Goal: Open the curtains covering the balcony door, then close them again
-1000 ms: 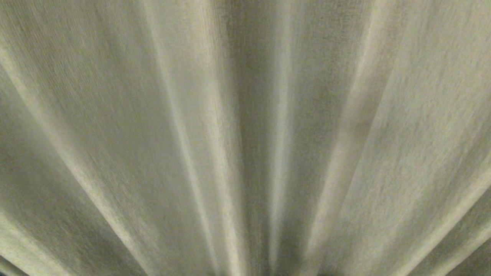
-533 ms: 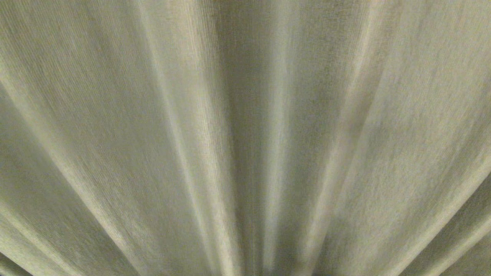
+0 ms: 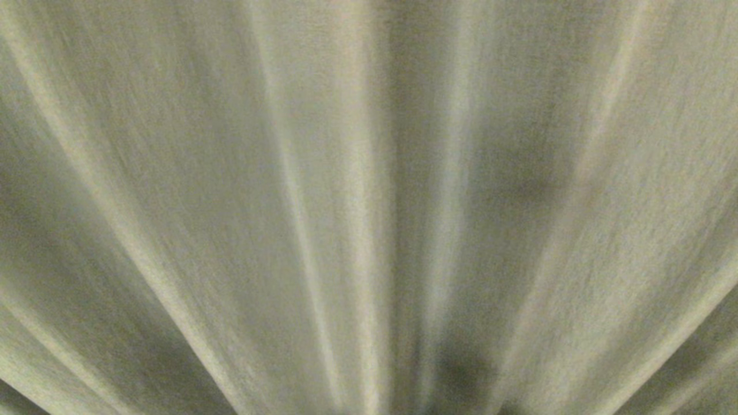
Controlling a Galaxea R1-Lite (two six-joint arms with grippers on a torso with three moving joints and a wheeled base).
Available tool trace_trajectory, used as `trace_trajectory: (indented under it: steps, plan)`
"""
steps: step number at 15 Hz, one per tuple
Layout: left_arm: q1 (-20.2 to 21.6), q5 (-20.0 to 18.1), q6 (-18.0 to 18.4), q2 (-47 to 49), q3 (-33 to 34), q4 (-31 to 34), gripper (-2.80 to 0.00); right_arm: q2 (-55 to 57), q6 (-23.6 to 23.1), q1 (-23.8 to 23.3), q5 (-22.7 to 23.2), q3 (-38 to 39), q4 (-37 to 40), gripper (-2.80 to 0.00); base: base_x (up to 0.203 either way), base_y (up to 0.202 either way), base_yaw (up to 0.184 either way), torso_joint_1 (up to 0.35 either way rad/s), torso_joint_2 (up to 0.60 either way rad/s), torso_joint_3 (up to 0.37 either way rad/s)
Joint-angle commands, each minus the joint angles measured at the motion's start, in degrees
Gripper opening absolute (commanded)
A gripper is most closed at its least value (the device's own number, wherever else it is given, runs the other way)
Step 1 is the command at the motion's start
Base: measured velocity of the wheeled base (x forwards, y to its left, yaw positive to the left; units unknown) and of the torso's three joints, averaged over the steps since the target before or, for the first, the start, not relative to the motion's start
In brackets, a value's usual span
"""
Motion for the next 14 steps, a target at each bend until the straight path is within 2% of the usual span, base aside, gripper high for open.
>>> trace_trajectory:
  steps: [1,14]
  plan:
    - [0.0,0.1,-0.1,0.0,0.0,0.0,-2.80,0.0,0.0,0.1,0.0,0.1,0.0,-2.80,0.000,0.193,-0.001,-0.001,0.01,0.004]
    - [0.0,0.1,-0.2,0.0,0.0,0.0,-2.80,0.0,0.0,0.0,0.0,0.0,0.0,-2.80,0.000,0.196,0.001,0.000,0.00,0.002]
